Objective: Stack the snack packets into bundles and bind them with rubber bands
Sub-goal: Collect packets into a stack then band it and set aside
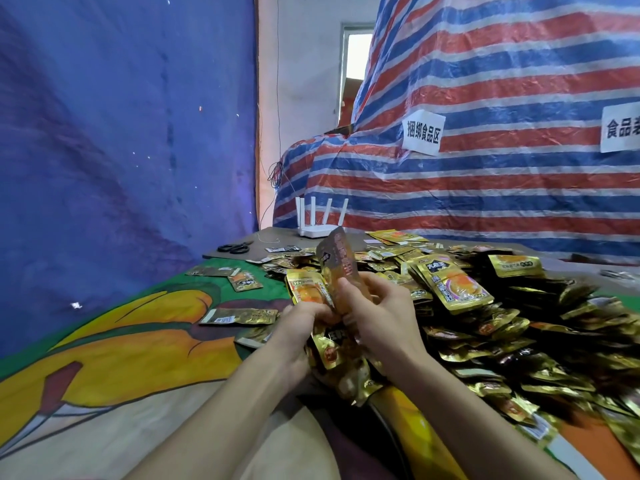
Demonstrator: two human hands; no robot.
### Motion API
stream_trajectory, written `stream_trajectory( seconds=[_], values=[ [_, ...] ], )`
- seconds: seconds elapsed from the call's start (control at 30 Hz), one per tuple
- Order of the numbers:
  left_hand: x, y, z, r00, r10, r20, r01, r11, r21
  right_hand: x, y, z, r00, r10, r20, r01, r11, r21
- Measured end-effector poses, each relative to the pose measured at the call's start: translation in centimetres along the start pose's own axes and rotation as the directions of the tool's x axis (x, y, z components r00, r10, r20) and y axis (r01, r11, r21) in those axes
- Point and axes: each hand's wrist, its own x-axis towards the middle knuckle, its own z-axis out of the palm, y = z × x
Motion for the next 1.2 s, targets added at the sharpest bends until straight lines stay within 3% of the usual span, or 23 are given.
stream_trajectory(
  seconds=[0.17, 0.23, 0.33, 0.43, 0.53, 0.6, 0.73, 0.87, 1.0, 1.2],
  values=[
    [0.6, 0.4, -0.8, 0.989, 0.034, -0.147, -0.025, 0.998, 0.061, 0.3, -0.2, -1.8, 0.989, 0.142, 0.029, -0.143, 0.989, 0.046],
    [0.7, 0.3, -1.1, 0.988, 0.060, -0.144, -0.048, 0.995, 0.089, 0.4, -0.1, -2.2, 0.970, 0.235, 0.059, -0.238, 0.970, 0.051],
    [0.4, 0.3, -1.1, 0.981, 0.155, -0.115, -0.133, 0.975, 0.180, 0.5, 0.0, -2.4, 0.962, 0.266, 0.064, -0.268, 0.963, 0.011],
    [0.5, 0.1, -1.3, 0.947, 0.320, -0.027, -0.296, 0.902, 0.314, 0.6, 0.0, -2.5, 0.972, 0.233, 0.038, -0.232, 0.972, -0.023],
    [0.2, -0.1, -1.1, 0.857, 0.498, 0.132, -0.511, 0.790, 0.339, 0.6, 0.0, -2.6, 0.978, 0.209, 0.024, -0.208, 0.977, -0.041],
    [-0.1, -0.3, -0.9, 0.815, 0.518, 0.260, -0.579, 0.743, 0.335, 0.5, 0.0, -2.6, 0.981, 0.195, 0.017, -0.193, 0.979, -0.064],
    [-0.3, -1.1, -0.9, 0.822, 0.438, 0.363, -0.556, 0.756, 0.347, 0.4, 0.0, -2.8, 0.982, 0.185, -0.025, -0.187, 0.976, -0.108],
    [-0.4, -1.0, -0.4, 0.866, 0.453, 0.211, -0.500, 0.783, 0.369, 0.2, -0.1, -2.8, 0.988, 0.154, -0.023, -0.155, 0.987, -0.049],
    [-0.4, -0.8, -0.2, 0.905, 0.423, 0.053, -0.418, 0.858, 0.297, -0.2, -0.1, -2.2, 0.980, 0.125, 0.152, -0.110, 0.988, -0.104],
    [0.0, -0.9, -0.2, 0.962, 0.273, 0.013, -0.271, 0.945, 0.186, -0.3, -0.1, -2.5, 0.912, 0.111, 0.395, -0.027, 0.977, -0.212]
  ],
)
